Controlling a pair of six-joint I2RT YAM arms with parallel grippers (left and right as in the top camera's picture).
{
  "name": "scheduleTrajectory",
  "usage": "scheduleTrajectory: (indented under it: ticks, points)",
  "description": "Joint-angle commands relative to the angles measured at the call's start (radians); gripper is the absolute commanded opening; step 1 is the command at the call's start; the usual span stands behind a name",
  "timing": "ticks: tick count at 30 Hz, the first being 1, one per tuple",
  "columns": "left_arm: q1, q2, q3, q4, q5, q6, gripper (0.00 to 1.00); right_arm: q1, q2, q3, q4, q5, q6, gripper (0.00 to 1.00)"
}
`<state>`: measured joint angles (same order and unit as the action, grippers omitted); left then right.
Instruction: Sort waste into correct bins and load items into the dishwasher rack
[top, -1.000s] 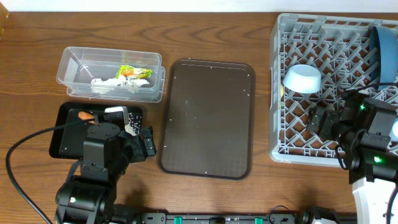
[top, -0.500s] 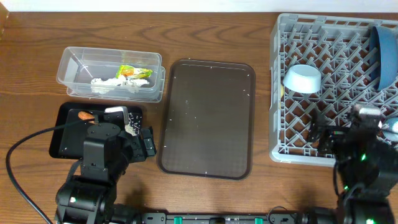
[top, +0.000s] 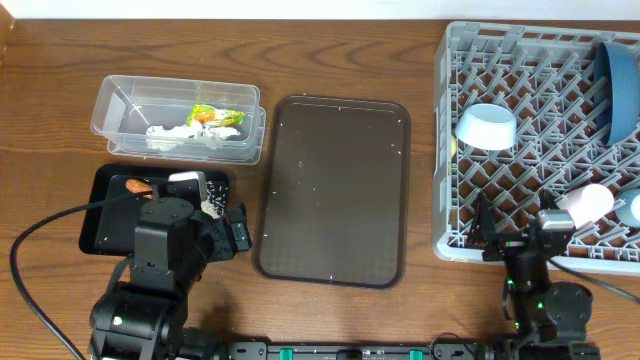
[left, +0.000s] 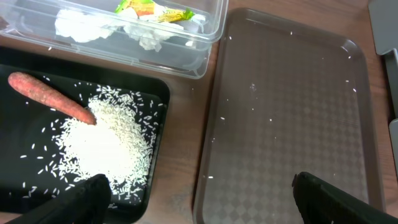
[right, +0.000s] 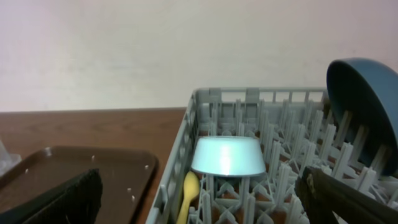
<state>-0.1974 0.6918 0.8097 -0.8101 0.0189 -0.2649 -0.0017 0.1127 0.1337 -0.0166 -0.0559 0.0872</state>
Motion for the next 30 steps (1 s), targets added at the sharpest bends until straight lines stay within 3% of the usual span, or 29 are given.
scheduleTrajectory:
  ticks: [1, 4, 11, 14, 30]
  points:
    - [0.002, 0.001, -0.004, 0.000, -0.012, -0.006, 0.95, 0.015, -0.063, -0.073, 0.063, 0.000, -0.003, 0.99]
    - [0.002, 0.001, -0.004, 0.000, -0.012, -0.006, 0.95, 0.014, -0.108, -0.128, 0.132, 0.004, -0.023, 0.99]
    - [0.002, 0.001, -0.004, 0.000, -0.012, -0.006, 0.95, 0.013, -0.108, -0.128, 0.061, -0.004, -0.158, 0.99]
    - [0.002, 0.001, -0.004, 0.000, -0.012, -0.006, 0.95, 0.014, -0.107, -0.128, -0.056, 0.000, -0.131, 0.99]
    - [0.002, 0.001, -0.004, 0.000, -0.012, -0.006, 0.95, 0.013, -0.107, -0.128, -0.054, 0.000, -0.122, 0.99]
